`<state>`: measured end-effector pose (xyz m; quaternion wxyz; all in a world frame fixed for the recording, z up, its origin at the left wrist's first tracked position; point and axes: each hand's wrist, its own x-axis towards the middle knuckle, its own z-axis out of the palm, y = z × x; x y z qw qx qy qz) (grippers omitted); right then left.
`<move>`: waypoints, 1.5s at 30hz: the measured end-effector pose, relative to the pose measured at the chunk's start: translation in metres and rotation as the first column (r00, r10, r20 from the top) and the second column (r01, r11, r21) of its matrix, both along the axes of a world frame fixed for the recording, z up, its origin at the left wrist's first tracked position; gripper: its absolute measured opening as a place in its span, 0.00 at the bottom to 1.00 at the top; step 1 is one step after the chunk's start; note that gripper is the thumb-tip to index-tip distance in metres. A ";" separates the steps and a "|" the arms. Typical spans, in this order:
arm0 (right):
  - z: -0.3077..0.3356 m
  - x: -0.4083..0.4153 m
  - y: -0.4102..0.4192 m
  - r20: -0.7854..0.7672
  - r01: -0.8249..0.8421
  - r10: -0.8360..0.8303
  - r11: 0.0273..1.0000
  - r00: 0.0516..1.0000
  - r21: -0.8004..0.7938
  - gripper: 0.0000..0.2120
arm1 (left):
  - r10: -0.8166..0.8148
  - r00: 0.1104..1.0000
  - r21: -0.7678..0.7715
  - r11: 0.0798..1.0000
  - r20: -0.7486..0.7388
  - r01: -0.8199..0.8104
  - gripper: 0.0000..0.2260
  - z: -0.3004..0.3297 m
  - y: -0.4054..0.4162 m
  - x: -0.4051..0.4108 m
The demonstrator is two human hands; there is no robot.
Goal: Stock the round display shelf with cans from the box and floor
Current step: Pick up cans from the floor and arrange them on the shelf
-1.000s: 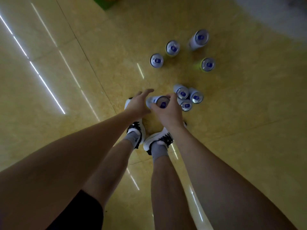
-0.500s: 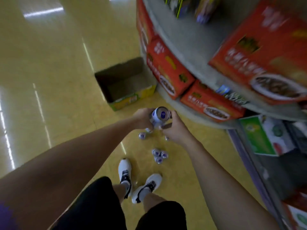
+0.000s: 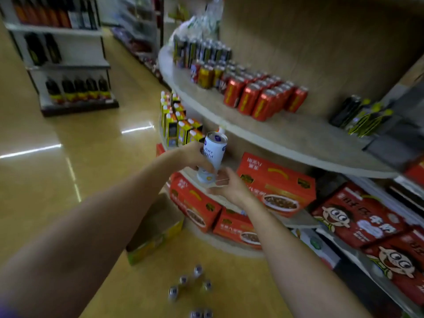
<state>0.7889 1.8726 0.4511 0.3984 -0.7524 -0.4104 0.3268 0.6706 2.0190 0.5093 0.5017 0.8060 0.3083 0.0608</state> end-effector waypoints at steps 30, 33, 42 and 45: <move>0.076 0.257 -0.038 0.063 0.288 -0.314 0.921 0.947 0.263 0.16 | -0.172 0.944 0.087 0.984 0.280 0.154 0.21 0.117 -0.047 0.286; 0.075 0.296 -0.036 0.061 0.333 -0.362 0.902 0.930 0.274 0.16 | -0.148 0.957 0.142 0.983 0.251 0.115 0.25 0.110 -0.051 0.338; 0.064 0.417 -0.023 0.124 0.400 -0.451 0.866 0.884 0.300 0.20 | -0.145 0.953 0.216 0.972 0.264 0.088 0.26 0.085 -0.045 0.469; 0.059 0.454 -0.011 0.131 0.396 -0.449 0.867 0.884 0.302 0.21 | -0.140 0.933 0.092 0.989 0.333 0.115 0.19 0.077 -0.033 0.497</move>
